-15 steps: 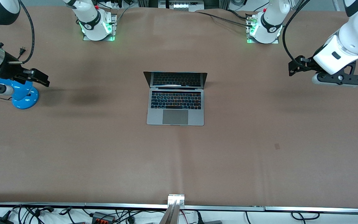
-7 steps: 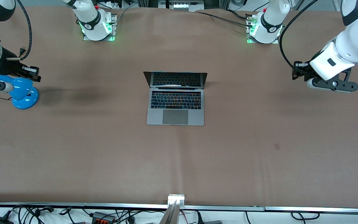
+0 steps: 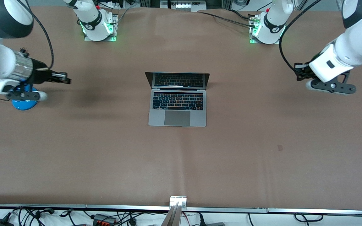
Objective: Close laptop with both arms from behind
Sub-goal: 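Move both grippers toward the laptop's open screen from behind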
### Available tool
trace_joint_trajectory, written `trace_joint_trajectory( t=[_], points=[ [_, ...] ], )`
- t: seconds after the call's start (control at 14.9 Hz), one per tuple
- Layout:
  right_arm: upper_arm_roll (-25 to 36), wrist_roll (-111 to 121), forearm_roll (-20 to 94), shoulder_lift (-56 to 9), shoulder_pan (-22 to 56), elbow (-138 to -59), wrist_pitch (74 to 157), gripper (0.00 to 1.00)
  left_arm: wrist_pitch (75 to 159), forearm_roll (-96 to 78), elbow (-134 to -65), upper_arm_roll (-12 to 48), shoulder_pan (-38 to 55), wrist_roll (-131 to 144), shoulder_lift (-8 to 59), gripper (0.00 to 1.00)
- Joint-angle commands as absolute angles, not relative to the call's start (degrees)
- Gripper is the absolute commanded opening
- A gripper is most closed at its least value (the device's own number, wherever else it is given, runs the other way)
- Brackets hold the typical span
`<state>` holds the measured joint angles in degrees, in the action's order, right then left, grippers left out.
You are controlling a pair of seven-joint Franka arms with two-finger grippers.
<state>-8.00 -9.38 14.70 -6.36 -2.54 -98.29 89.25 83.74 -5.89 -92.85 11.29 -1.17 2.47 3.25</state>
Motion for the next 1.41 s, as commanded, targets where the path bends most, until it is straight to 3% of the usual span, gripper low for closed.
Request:
trace_joint_trajectory(
  t=[0.0, 0.2, 0.6, 0.87, 1.34],
  points=[
    [-8.00, -11.86, 17.75, -4.57, -0.72, -103.78, 91.75, 0.00, 81.91, -9.84, -93.25, 15.53, -0.79, 9.19, 3.96, 0.01],
    [-8.00, -16.24, 18.62, -1.86, 4.02, -112.38, 99.64, 0.00, 86.64, -10.80, -98.16, 23.27, -0.97, 17.47, 3.69, 0.01],
    [-8.00, -21.97, 28.20, 4.64, 11.50, -129.26, 112.04, 0.00, 97.54, -24.67, -110.63, 30.76, -1.05, 23.03, -0.34, 0.01],
    [-8.00, -31.87, 31.19, 4.84, 18.17, -131.66, 113.98, 0.00, 104.57, -28.39, -120.04, 35.32, -0.97, 22.94, -4.66, 0.01],
    [-8.09, -37.26, 37.70, 2.12, 30.40, -138.08, 129.88, 0.00, 124.34, -28.39, -130.95, 42.62, -0.70, 22.33, -3.52, 0.01]
  ],
)
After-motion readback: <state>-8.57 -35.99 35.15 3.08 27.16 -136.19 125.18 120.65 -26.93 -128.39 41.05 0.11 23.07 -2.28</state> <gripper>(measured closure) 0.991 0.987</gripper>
